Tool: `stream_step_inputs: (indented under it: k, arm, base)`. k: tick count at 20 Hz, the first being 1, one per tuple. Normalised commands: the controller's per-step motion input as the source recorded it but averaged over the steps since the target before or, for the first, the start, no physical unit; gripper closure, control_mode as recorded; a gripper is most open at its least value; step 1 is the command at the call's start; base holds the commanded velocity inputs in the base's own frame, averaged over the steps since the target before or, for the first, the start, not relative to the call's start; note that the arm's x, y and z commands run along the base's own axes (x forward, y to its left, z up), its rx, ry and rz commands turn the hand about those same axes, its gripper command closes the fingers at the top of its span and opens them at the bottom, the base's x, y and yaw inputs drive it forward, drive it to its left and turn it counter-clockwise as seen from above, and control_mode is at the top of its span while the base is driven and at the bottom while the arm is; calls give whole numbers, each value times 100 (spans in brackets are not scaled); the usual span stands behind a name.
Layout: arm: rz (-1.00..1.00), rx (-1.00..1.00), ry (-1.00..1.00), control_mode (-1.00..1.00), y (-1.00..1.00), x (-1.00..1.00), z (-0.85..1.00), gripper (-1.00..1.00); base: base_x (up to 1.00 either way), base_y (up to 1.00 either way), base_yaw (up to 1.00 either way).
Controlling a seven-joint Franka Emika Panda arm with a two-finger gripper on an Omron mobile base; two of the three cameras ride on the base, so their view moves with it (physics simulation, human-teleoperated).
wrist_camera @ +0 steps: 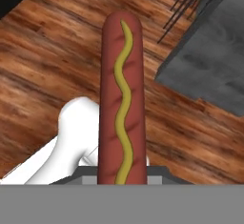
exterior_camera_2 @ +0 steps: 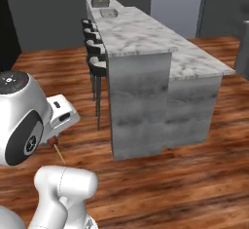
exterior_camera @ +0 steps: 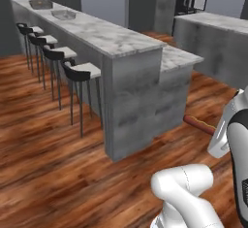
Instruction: Place the cold items (squash and broccoli) from the fridge in one tupperware on the dining counter. Place the warm items (kebab skewer and hot dog) in the stove area in another tupperware.
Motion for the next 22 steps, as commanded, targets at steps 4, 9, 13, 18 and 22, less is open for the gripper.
stream_step_inputs:
  k: [4, 9, 13, 18, 22]
  arm:
    - [0, 0, 0, 100, 0, 0, 0, 100]
    - [0, 0, 0, 100, 0, 0, 0, 100]
    - [0, 0, 0, 100, 0, 0, 0, 100]
    - [0, 0, 0, 100, 0, 0, 0, 100]
    - [0, 0, 0, 100, 0, 0, 0, 100]
  base:
    - [41, 100, -36]
    - [40, 100, -35]
    - [40, 100, -33]
    - [41, 100, -29]
    - [41, 100, -21]
